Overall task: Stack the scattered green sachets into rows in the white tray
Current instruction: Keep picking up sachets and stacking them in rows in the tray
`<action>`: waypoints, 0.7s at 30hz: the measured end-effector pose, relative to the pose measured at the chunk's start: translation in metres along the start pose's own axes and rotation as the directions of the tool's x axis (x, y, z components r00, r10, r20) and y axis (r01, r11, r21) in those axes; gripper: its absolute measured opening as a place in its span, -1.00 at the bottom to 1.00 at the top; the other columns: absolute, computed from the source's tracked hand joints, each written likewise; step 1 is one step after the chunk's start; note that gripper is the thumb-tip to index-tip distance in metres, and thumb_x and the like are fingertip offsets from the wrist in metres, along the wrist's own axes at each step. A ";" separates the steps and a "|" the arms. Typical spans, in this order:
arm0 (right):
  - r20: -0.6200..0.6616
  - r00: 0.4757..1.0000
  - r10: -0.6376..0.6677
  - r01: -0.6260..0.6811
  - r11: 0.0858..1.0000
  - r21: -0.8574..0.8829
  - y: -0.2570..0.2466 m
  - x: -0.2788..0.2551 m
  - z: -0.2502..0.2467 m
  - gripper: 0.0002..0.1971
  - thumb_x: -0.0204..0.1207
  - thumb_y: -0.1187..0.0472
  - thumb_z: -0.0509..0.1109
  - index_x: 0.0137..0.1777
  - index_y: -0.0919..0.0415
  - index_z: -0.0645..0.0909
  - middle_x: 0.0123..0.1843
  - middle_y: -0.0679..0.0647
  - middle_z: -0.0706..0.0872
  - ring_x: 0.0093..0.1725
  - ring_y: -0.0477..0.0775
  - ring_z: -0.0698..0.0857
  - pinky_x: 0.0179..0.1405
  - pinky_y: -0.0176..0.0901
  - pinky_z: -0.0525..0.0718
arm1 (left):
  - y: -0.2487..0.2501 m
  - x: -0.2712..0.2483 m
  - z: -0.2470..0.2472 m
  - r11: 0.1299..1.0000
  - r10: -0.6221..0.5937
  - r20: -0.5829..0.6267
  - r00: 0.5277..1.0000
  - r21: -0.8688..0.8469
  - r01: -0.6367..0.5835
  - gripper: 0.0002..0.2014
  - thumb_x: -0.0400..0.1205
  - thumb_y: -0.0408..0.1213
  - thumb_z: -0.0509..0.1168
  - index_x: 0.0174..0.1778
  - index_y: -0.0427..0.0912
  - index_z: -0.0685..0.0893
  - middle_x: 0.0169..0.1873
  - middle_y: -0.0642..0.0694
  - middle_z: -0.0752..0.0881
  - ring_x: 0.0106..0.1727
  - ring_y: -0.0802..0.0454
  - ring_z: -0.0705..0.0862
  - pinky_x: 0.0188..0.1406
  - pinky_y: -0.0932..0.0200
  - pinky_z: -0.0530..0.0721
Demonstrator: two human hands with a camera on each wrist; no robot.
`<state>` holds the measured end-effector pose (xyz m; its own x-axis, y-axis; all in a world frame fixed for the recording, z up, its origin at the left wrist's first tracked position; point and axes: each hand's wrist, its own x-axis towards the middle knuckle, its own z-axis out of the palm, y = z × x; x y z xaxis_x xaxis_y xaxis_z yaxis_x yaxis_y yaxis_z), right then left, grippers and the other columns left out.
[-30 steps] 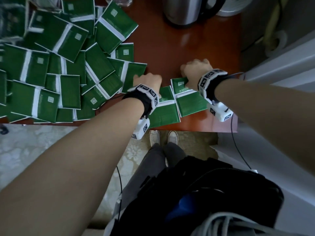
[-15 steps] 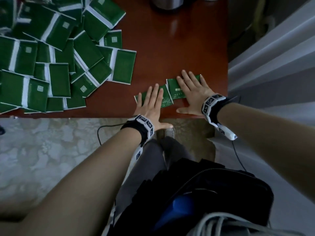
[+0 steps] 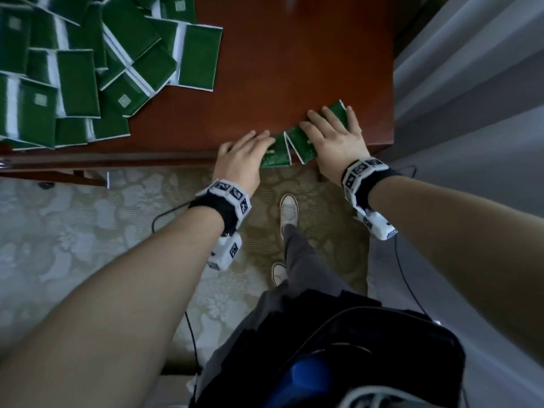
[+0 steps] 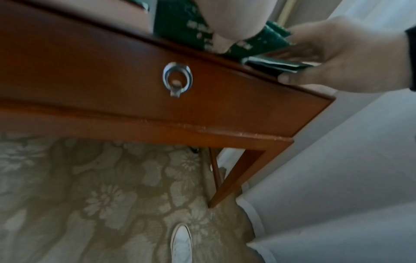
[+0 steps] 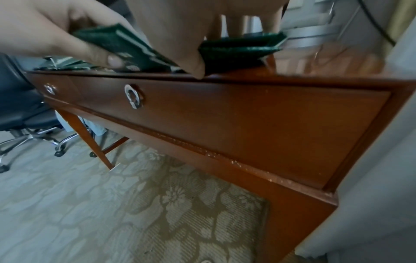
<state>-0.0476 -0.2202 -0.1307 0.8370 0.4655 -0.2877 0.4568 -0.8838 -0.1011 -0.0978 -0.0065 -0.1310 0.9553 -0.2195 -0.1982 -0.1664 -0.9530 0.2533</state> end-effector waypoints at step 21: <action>0.052 0.998 -0.042 0.049 0.989 -0.137 -0.170 -0.023 -0.262 -0.76 0.56 0.25 0.38 0.17 0.31 0.68 0.10 0.22 0.76 0.11 0.28 0.75 0.00 -0.09 0.69 | -0.027 -0.135 -0.299 0.926 -0.323 -0.034 0.946 0.197 0.323 -0.47 0.72 -0.16 0.32 0.61 -0.14 0.43 0.47 -0.31 0.55 0.43 -0.30 0.56 0.34 -0.02 0.56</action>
<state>-0.0656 -0.0686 0.1422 0.8000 0.4996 -0.3324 0.5344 -0.8451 0.0160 -0.1494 0.1115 0.1725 0.9655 0.1068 -0.2375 0.1060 -0.9942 -0.0163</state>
